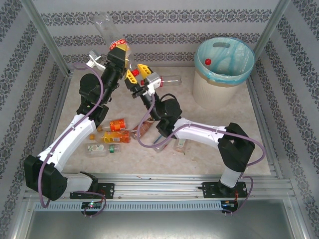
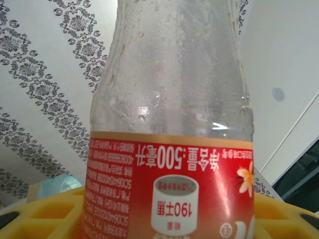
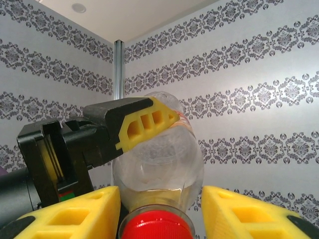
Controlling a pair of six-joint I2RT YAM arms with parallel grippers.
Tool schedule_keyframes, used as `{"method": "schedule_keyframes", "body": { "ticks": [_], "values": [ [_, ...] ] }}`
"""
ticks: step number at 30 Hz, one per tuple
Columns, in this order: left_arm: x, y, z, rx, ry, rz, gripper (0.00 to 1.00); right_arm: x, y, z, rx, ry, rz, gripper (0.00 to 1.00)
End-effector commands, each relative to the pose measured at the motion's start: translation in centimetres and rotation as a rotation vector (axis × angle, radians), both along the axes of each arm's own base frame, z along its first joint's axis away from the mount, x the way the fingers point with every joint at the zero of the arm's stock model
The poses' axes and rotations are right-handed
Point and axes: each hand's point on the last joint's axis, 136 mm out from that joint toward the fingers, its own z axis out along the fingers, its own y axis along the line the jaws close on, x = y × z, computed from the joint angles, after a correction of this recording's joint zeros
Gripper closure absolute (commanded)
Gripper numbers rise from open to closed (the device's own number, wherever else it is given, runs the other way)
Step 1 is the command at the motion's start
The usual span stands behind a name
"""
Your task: Put the plastic bottles in the bin
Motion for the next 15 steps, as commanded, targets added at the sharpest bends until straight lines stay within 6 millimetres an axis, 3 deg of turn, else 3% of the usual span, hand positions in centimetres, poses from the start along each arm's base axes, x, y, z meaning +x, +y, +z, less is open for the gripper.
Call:
{"method": "schedule_keyframes", "body": {
  "ticks": [1,4,12,15],
  "values": [
    [-0.8,-0.3,0.6,-0.015,-0.019,-0.019,0.48,0.2,0.1,0.7,0.039,0.001,0.010,0.53],
    [-0.9,-0.2,0.8,-0.013,-0.026,-0.015,0.48,0.3,0.2,0.6,0.032,0.001,0.010,0.56],
    [-0.8,0.0,0.3,-0.009,-0.009,-0.002,0.46,-0.8,-0.5,1.3,0.035,-0.021,0.020,0.81],
    [-0.7,0.2,0.2,0.006,0.003,0.013,0.34,-1.8,-1.2,2.2,0.010,-0.040,0.030,0.94]
  ]
}}
